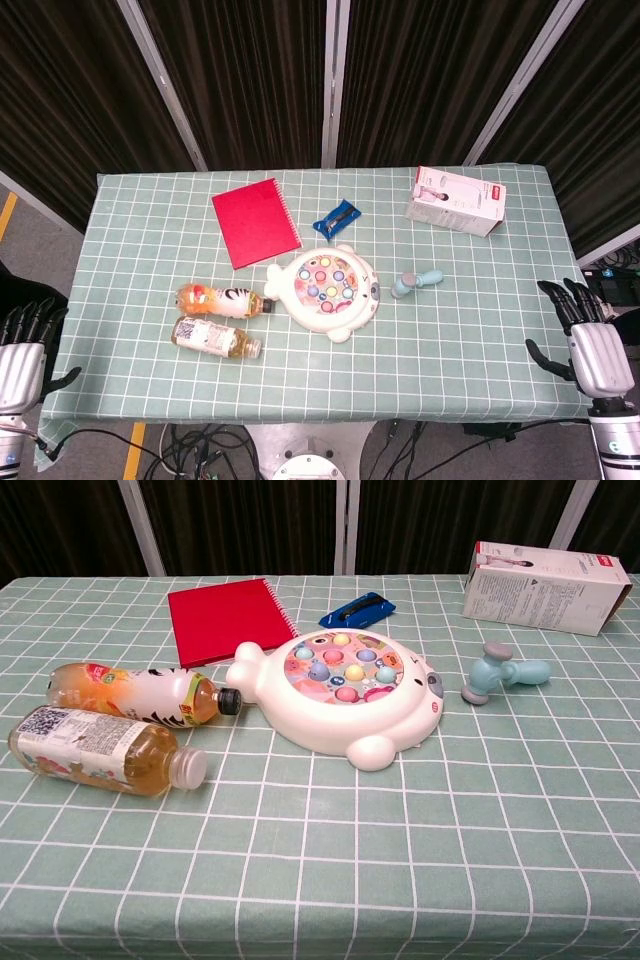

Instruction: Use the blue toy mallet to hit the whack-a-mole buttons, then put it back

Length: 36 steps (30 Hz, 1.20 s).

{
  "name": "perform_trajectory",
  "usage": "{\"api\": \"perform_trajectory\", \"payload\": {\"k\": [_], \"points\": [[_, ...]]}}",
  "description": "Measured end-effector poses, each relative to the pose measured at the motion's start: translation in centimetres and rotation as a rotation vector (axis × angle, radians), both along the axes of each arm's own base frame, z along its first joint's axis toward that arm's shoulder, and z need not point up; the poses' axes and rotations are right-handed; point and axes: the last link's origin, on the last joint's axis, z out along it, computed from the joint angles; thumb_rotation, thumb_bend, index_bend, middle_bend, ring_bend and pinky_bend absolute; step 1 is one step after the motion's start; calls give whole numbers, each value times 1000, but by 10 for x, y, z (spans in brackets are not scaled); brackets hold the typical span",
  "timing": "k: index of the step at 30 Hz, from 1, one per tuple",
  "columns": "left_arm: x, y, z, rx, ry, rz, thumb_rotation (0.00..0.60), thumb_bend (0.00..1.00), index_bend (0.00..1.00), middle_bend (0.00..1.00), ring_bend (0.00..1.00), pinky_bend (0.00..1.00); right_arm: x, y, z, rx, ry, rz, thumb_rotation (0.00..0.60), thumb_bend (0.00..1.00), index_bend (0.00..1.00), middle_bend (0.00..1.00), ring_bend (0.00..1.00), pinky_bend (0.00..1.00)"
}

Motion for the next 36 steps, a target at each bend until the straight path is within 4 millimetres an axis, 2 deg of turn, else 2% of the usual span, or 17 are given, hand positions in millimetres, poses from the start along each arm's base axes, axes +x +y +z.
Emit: {"api": "perform_trajectory", "payload": {"k": [10,14,19,23,30,36], "points": [[1,2,2,4,9,-4,600,33,171,62,0,0,4,-8,-4,51,12,-7,600,197,89,123,0,62],[2,2,2,0,9,-3,600,32,171,63,0,0,6,-18,-6,79,21,-4,600,196,69,124,0,61],[3,0,1,-4,7,-2,600,32,171,63,0,0,16,-49,-14,131,58,7,600,176,63,134,0,73],[1,-1,0,-6,4,12,600,33,171,62,0,0,25,-81,-29,198,104,20,600,176,63,139,0,82],[-4,0,-1,-12,-1,31,600,32,171,62,0,0,38,-143,-77,327,187,33,600,155,117,189,19,96],[-8,0,-1,-16,1,43,600,33,171,63,0,0,44,-172,-112,401,174,26,600,155,227,246,58,103]]}}
